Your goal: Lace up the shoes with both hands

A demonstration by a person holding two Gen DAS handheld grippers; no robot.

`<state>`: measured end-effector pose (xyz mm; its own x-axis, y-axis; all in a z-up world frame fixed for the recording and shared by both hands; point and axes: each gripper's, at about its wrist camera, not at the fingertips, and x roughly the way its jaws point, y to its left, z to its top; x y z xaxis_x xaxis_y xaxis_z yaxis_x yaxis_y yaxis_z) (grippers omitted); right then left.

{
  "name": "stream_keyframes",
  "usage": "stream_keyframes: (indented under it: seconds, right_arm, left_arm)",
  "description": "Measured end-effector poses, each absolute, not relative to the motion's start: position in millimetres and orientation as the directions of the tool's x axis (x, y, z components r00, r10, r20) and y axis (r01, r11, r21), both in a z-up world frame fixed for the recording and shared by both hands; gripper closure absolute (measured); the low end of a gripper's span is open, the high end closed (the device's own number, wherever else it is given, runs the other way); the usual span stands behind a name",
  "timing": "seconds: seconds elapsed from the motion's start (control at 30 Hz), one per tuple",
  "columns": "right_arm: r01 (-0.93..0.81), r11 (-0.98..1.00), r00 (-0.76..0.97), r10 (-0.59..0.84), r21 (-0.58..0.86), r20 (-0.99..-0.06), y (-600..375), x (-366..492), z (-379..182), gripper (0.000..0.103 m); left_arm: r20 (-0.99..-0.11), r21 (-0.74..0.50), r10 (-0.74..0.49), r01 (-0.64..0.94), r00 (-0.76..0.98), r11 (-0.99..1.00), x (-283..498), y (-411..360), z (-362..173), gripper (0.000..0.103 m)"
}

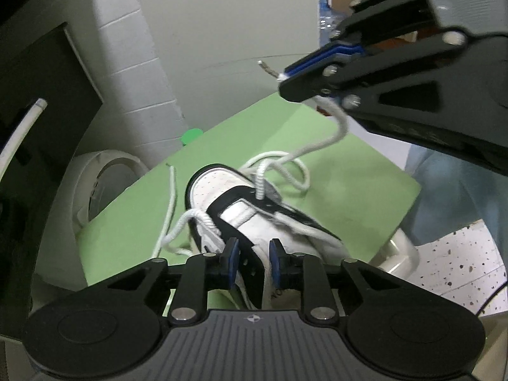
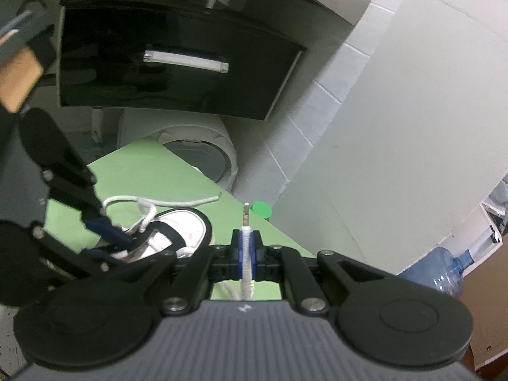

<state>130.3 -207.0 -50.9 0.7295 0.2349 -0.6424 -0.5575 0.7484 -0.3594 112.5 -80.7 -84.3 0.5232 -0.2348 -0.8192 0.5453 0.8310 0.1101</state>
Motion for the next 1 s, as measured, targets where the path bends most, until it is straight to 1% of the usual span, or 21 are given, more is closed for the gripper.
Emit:
stream_keyframes:
  seconds: [0.1,0.2,0.33,0.47,0.6,0.7,0.87,1.0]
  right_arm:
    - [-0.601,0.724,0.708,0.286,-0.338,-0.646,-203,126,-51,0.098]
    - [-0.665,0.674,0.667,0.342,-0.321,-0.662,-195,122,-56,0.098]
    - [-0.743,0.573,0.617,0.383,-0.347,-0.688,-179,117,-68,0.099]
    - [-0.794,0.489,0.566,0.377,-0.361,-0.733,-170,122,-87,0.099]
    - [-0.821,0.404,0.549,0.361,-0.404,-0.754,-163,122,-102,0.099]
    - [-0.830,0.325,0.551,0.349,-0.454,-0.758,-157,119,-115,0.099]
    - [-0.825,0.262,0.565,0.339,-0.501,-0.753,-151,114,-125,0.099]
    - [-0.817,0.198,0.576,0.318,-0.542,-0.753,-144,107,-131,0.099]
  left_arm:
    - [-0.820,0.062,-0.245,0.506,0.517,0.860,117,-73,-84,0.081]
    - [-0.818,-0.031,-0.279,0.445,0.504,0.895,123,-60,-84,0.085]
    - [-0.811,-0.142,-0.319,0.363,0.491,0.921,129,-42,-85,0.090]
    - [-0.802,-0.256,-0.363,0.276,0.474,0.926,135,-23,-88,0.095]
    - [-0.791,-0.344,-0.402,0.209,0.461,0.916,138,-11,-92,0.096]
    - [-0.783,-0.391,-0.426,0.174,0.454,0.904,141,-5,-95,0.096]
    - [-0.767,-0.463,-0.461,0.113,0.445,0.879,143,5,-98,0.096]
    - [-0.761,-0.488,-0.476,0.094,0.441,0.868,143,7,-99,0.096]
